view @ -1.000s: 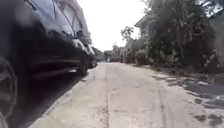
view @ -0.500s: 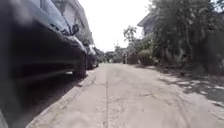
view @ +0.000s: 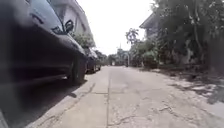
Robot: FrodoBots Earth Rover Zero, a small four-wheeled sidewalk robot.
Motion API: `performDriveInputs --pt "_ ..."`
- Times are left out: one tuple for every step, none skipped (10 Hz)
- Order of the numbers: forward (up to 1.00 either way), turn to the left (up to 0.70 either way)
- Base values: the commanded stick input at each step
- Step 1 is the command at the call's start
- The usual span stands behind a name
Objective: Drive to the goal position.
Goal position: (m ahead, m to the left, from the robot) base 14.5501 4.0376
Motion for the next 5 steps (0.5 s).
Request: performDriveInputs --pt "0.98 -0.17" --pt "0.98 -0.34" --pt "0.98 -0.32" --pt "0.98 -0.16" --pt "0.98 -0.04"
